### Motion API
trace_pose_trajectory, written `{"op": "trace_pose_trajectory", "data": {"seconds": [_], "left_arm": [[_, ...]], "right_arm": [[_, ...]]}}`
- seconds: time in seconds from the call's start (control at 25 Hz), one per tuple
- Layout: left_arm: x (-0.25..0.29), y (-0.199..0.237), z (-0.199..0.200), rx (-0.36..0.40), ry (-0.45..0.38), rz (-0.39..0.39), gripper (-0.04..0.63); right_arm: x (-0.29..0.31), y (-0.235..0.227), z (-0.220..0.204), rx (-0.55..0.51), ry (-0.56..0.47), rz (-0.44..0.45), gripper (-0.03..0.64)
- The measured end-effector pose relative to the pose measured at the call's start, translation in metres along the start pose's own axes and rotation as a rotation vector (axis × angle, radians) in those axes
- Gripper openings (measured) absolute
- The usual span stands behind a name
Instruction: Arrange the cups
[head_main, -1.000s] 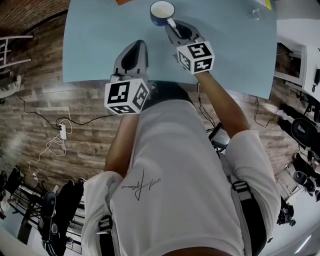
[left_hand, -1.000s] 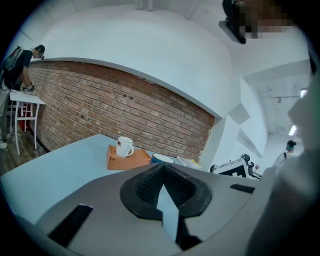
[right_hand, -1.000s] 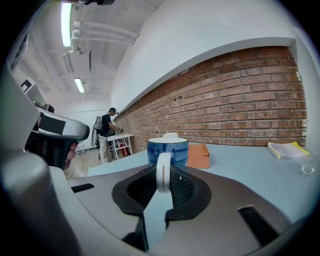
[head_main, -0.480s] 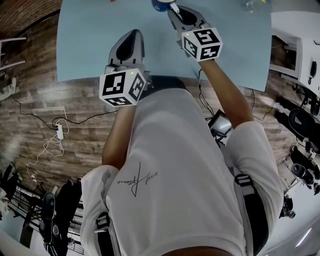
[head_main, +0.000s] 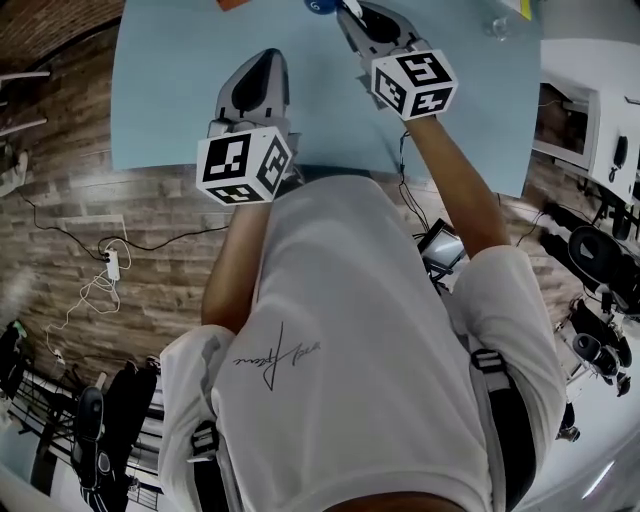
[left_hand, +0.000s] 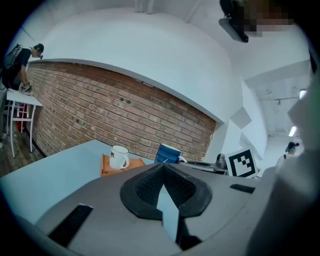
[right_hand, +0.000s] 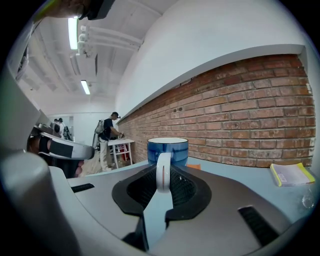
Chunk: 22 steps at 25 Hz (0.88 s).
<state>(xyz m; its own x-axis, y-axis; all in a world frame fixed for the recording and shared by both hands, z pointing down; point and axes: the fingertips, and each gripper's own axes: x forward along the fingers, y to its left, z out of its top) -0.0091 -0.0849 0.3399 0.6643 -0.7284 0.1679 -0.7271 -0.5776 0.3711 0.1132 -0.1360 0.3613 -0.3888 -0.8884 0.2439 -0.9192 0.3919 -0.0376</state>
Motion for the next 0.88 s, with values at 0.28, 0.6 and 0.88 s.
{"op": "trace_pose_trajectory", "data": {"seconds": [0.28,0.6,0.88], "left_arm": [[0.02,0.01,0.009,0.006,-0.004,0.015,0.009],[0.049,0.023,0.014,-0.006,0.0,0.026,0.009],[0.065,0.027,0.013,-0.014,0.01,0.03,0.009]], "right_arm": [[0.02,-0.017,0.015,0.007,-0.023,0.005,0.061],[0.045,-0.035,0.03,0.014,-0.043,0.006,0.061],[0.066,-0.044,0.033,0.014,-0.045,0.012,0.061]]}}
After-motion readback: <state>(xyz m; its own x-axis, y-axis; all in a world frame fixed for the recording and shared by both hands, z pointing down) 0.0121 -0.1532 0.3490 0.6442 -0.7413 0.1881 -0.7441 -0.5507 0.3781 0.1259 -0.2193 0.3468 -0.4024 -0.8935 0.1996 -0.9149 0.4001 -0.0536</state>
